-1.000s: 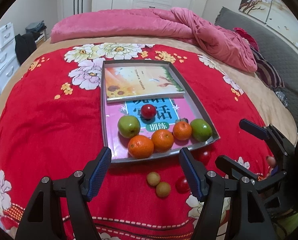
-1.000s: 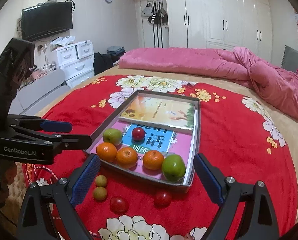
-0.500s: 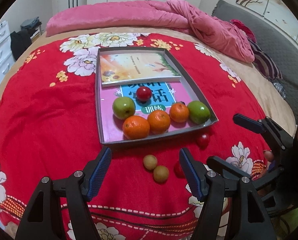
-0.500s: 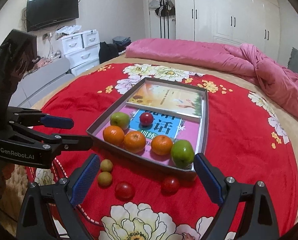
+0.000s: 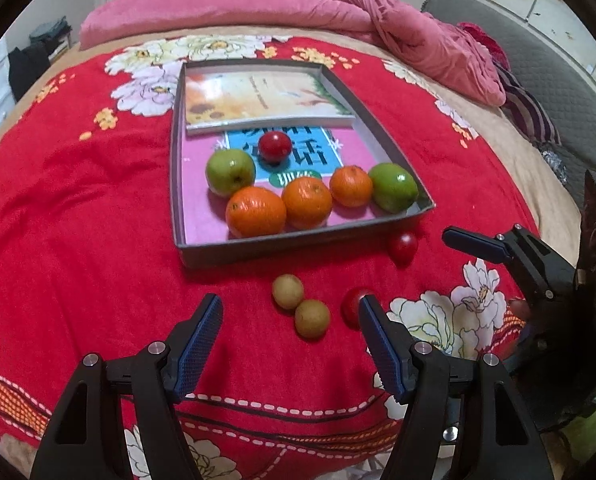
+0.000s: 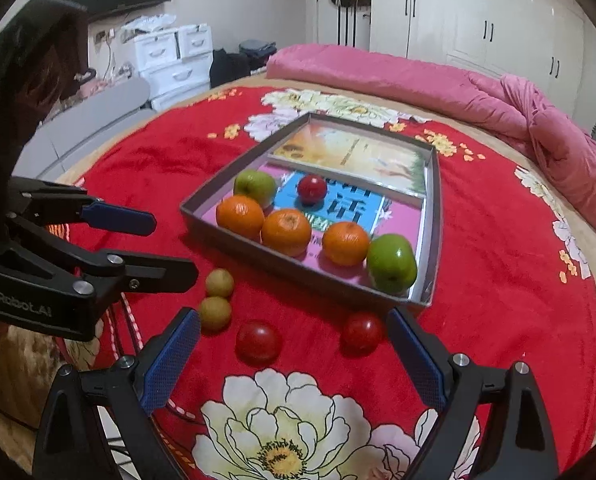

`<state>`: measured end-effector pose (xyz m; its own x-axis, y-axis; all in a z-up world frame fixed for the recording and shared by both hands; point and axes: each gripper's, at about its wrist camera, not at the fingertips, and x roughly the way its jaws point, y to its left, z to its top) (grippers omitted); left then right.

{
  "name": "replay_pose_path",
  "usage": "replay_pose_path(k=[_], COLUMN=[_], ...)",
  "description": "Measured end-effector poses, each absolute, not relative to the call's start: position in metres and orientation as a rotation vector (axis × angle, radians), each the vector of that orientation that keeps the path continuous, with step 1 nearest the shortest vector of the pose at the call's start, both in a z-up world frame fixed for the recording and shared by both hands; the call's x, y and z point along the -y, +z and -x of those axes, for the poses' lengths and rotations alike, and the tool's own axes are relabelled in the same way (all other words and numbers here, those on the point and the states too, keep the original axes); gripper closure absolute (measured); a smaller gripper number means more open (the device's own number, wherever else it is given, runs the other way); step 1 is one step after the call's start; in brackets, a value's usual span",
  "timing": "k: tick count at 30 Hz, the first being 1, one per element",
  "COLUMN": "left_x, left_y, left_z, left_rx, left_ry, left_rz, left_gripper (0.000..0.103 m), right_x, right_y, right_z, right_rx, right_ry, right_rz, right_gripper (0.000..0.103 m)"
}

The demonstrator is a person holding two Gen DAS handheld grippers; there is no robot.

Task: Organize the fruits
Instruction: 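Withdraw both open grippers from the tray toward the loose kiwis and tomatoes, then close the left gripper on a brown kiwi while the right gripper grasps a red tomato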

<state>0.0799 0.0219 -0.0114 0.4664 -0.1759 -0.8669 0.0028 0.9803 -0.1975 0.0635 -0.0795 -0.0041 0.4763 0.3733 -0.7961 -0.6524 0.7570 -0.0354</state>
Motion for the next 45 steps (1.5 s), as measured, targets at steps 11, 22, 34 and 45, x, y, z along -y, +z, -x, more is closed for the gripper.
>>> replay_pose_path(k=[11, 22, 34, 45], left_x=[-0.019, -0.012, -0.006, -0.034], left_y=[-0.036, -0.052, -0.061, 0.004], left_z=[-0.084, -0.092, -0.100, -0.096], left_rx=[-1.149, -1.192, -1.193, -1.022], left_ry=[-0.159, -0.185, -0.181, -0.128], left_rz=[0.227, 0.246, 0.253, 0.270], left_gripper=[0.041, 0.062, 0.077, 0.077], right_x=[0.074, 0.059, 0.083, 0.105], right_y=[-0.033, -0.049, -0.026, 0.007], right_z=[-0.068, -0.060, -0.072, -0.092], right_rx=[-0.941, -0.958, -0.940, -0.853], right_ry=[0.689, 0.786, 0.755, 0.764], right_rz=[0.399, 0.483, 0.396, 0.161], right_gripper=[0.029, 0.071, 0.071, 0.071])
